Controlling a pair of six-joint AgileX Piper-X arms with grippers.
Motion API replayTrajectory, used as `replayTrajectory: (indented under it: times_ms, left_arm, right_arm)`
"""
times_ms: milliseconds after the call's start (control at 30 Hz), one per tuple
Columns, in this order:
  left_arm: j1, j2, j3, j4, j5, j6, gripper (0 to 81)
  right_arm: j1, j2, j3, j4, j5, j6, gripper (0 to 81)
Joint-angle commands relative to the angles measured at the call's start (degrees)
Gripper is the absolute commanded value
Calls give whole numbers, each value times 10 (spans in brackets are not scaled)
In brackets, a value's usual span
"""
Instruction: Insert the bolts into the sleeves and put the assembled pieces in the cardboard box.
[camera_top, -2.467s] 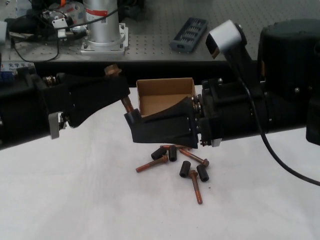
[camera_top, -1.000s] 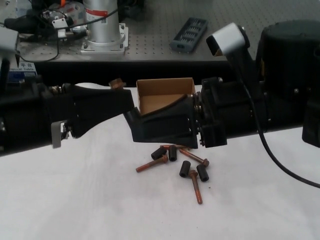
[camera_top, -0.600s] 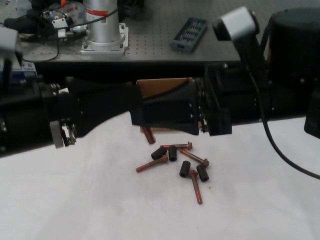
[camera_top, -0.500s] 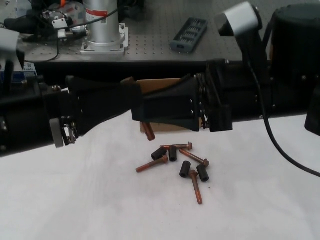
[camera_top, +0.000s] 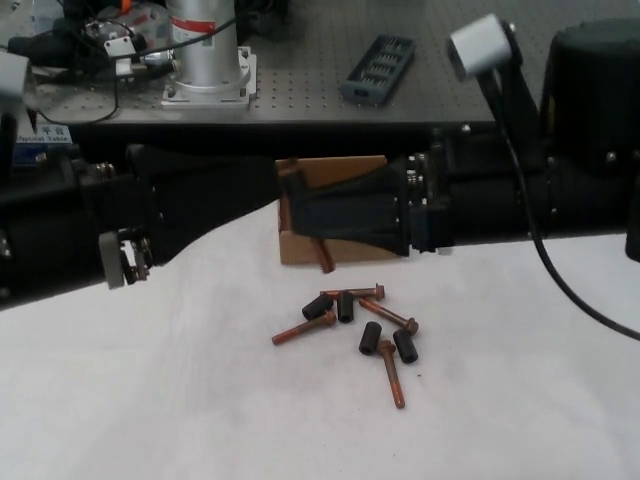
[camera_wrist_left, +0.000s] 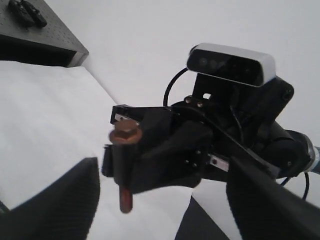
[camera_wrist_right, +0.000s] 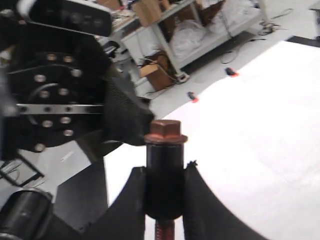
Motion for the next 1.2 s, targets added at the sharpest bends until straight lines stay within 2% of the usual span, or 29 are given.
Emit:
replayTrajectory:
  times_ms: [0, 233, 400, 567, 867, 1000, 1167]
  left_arm:
    - [19, -19, -2, 27, -7, 15, 515]
    - [127, -76, -2, 221, -23, 78, 452]
    - [184, -117, -2, 310, -25, 120, 440]
    - [224, -155, -2, 365, -25, 181, 440]
    - [268, -172, -2, 385, -26, 199, 440]
    - [274, -172, -2, 385, -33, 199, 440]
    - [274, -171, -2, 385, -57, 209, 440]
  right_arm:
    - [-16, 3, -12, 4, 16, -16, 29]
    - [-60, 124, -104, 16, 38, -3, 29]
    - [-82, 262, -232, 45, 76, -4, 29]
    - [-105, 406, -389, 119, 120, -4, 29]
    - [-119, 588, -627, 250, 186, -5, 29]
    - [-118, 619, -668, 281, 201, -10, 29]
    - [-114, 619, -669, 312, 211, -53, 10]
